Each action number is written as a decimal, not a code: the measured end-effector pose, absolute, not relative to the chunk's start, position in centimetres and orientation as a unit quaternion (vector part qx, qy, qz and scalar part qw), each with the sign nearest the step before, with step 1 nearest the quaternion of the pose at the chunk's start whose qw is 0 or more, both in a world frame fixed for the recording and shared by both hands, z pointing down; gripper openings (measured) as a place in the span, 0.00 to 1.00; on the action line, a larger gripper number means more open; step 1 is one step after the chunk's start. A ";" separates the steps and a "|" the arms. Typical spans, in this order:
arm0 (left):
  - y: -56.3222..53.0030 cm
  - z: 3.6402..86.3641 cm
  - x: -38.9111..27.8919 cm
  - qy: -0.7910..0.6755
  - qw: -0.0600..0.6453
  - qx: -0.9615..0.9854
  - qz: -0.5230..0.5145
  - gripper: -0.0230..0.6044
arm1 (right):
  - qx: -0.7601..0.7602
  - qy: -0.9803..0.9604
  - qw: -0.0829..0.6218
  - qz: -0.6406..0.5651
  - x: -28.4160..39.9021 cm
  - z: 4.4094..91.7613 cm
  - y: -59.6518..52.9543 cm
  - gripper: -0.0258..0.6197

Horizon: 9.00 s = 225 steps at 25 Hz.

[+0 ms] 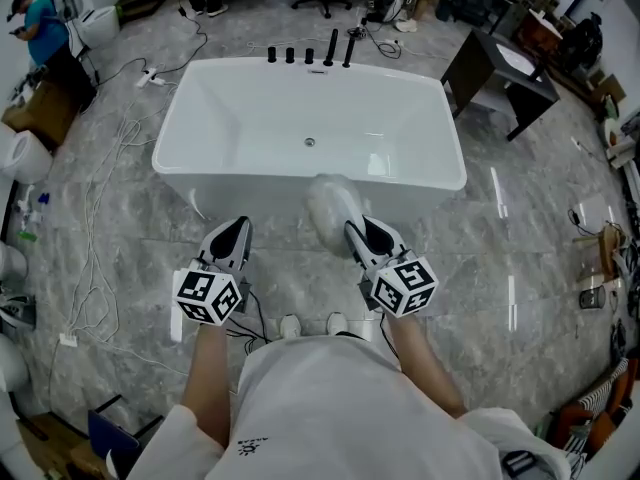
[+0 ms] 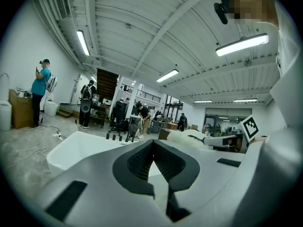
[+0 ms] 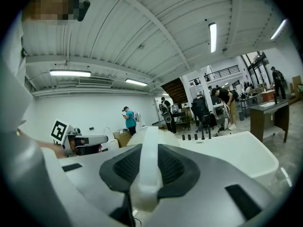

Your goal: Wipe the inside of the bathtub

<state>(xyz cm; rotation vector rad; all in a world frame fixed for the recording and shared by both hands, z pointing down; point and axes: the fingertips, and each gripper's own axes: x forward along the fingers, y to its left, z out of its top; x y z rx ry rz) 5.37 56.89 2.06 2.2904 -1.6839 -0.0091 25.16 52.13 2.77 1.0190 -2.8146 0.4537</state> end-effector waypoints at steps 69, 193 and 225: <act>39.2 4.8 -9.8 -0.712 0.202 0.673 0.008 0.06 | 0.131 -0.964 0.086 0.217 6.7 8.5 25.2 0.19; -4.4 45.0 -45.1 -0.622 0.200 0.755 0.054 0.05 | -0.179 -0.536 0.544 -0.620 -41.4 55.6 -23.9 0.18; -7.2 45.7 -28.8 -0.581 0.207 0.784 0.070 0.05 | -0.168 -0.489 0.621 -0.589 -20.8 55.3 -28.3 0.18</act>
